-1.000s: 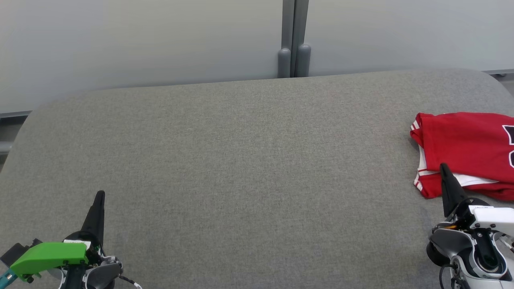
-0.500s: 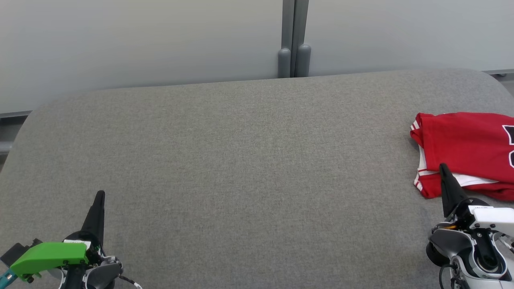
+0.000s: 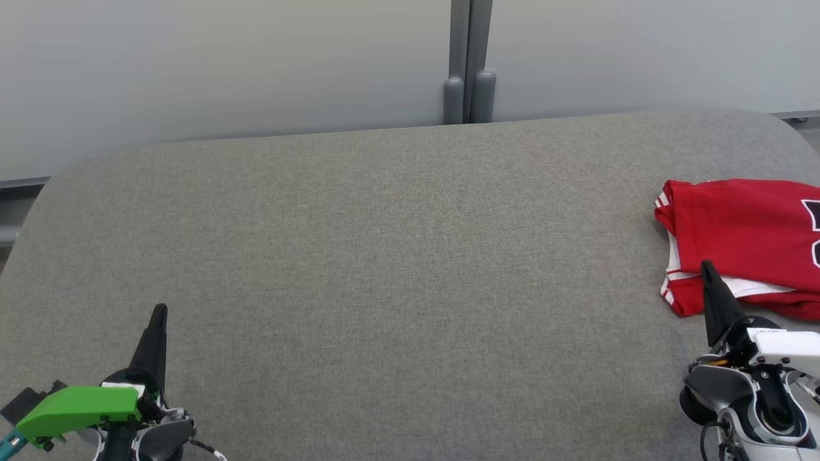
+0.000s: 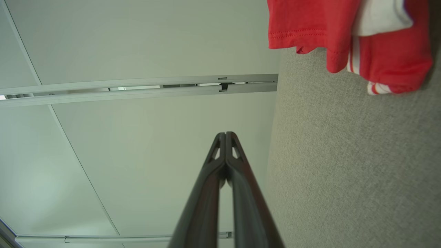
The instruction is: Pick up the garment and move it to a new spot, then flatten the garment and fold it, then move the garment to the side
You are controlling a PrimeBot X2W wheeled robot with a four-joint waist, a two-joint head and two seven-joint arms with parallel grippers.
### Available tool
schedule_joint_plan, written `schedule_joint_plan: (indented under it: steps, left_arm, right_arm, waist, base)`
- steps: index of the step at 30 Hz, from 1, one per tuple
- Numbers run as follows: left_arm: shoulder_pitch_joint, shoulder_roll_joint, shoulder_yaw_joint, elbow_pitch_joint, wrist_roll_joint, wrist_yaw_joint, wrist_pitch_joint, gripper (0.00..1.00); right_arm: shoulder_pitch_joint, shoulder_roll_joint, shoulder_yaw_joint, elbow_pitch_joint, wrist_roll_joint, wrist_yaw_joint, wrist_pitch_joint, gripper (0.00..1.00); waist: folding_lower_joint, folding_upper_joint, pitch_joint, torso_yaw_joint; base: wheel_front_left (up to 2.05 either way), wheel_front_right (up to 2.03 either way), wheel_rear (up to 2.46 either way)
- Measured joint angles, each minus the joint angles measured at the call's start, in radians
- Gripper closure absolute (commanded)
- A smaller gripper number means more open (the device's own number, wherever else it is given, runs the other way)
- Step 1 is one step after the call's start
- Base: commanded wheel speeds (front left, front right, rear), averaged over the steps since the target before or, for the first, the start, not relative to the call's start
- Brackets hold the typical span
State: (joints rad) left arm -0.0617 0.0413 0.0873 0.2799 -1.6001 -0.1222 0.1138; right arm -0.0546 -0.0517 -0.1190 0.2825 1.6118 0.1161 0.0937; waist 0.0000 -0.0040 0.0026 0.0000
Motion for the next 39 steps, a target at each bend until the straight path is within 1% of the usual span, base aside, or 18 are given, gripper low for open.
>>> schedule_joint_plan:
  steps: [39]
  left_arm:
    - [0.000, 0.000, 0.000, -0.002, 0.000, -0.001, 0.000, 1.00]
  right_arm:
    - [0.000, 0.002, -0.001, 0.002, 0.000, 0.002, 0.004, 1.00]
  waist:
    - [0.0000, 0.0000, 0.000, 0.000]
  base:
    - [0.00, 0.00, 0.00]
